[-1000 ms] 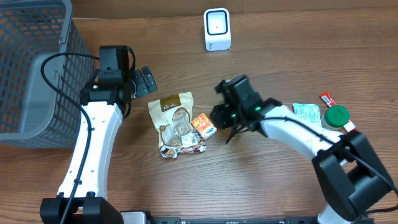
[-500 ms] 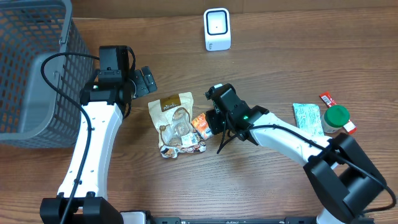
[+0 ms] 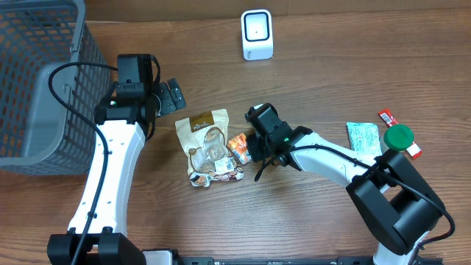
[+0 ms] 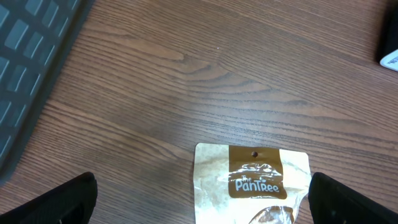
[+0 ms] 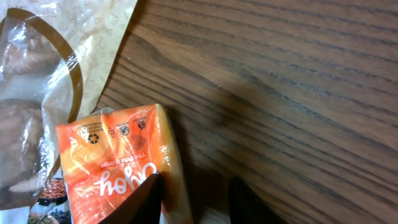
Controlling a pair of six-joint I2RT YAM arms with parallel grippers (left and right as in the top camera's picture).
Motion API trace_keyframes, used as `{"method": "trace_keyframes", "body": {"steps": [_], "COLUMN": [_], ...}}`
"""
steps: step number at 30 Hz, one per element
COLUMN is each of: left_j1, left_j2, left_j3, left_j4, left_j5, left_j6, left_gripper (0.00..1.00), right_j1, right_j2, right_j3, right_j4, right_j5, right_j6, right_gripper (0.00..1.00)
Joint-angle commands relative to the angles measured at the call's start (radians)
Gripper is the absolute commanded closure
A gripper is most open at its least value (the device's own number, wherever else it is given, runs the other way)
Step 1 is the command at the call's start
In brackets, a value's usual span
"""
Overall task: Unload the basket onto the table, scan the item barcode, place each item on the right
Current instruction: 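Move the right gripper left and lower onto the orange pack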
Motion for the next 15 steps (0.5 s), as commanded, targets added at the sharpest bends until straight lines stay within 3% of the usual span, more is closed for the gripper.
{"method": "trace_keyframes", "body": {"steps": [1, 15], "left_j1": [0.003, 0.003], "left_j2": [0.008, 0.008], "left_j3": [0.010, 0.010], "left_j4": [0.004, 0.004], "left_j5": [-0.012, -0.012], "left_j6": [-0.007, -0.007], "left_gripper": [0.00, 0.01], "right_j1": [-0.002, -0.003], "right_j2": [0.015, 0.015], "right_j3": [-0.003, -0.003], "right_j4": [-0.002, -0.006], "right_j5": [0.045, 0.115], "right_j6": [0.001, 0.002], "right_gripper": [0.65, 0.64]}}
